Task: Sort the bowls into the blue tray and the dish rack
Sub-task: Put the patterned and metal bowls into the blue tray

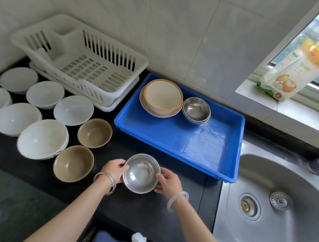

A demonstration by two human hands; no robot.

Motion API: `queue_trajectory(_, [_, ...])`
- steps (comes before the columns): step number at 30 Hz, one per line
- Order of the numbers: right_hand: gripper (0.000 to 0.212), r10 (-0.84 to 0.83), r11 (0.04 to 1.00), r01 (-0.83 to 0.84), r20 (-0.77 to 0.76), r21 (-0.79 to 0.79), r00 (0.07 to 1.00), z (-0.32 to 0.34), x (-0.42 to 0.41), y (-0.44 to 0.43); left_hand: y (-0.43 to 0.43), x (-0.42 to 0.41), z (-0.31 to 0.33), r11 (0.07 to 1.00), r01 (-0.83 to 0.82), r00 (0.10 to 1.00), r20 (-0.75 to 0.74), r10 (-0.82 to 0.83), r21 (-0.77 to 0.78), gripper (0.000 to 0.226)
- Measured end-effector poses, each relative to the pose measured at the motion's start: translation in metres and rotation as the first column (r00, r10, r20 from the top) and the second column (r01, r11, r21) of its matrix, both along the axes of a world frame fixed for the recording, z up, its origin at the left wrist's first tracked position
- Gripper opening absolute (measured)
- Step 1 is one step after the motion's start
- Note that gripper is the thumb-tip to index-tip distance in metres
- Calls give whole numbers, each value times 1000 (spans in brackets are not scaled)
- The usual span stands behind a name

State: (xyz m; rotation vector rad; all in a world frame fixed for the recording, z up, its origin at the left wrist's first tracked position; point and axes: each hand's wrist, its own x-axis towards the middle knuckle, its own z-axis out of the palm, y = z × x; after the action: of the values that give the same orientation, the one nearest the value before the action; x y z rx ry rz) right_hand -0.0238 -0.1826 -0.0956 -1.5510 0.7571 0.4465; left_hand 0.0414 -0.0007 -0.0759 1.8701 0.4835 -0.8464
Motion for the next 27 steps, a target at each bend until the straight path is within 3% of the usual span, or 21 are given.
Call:
queue_trajectory(4, [25,5,999,-2,84,-40,996,13,5,-6,-2,9,9,997,-55,997,47,57,-57,20])
queue_trajectory(13, [11,-160,980,182,238,-75,958,56,59,-70,-69,59,62,932,-128,978,111,174,-339,10])
queue_trajectory(18, [13,-226,954,270,275,-133,935,69,96,-119,-128,95,68,915,-75,971,178,157,-397,25])
queue_trajectory(21, [16,-255,937,307,280,-164,926,72,119,-145,-160,118,63,933,-19,966,232,110,-361,29])
queue_trajectory(27, [22,-274,913,337,267,-229,924,61,157,-179,-208,154,52,993,98,932,357,-67,-71,33])
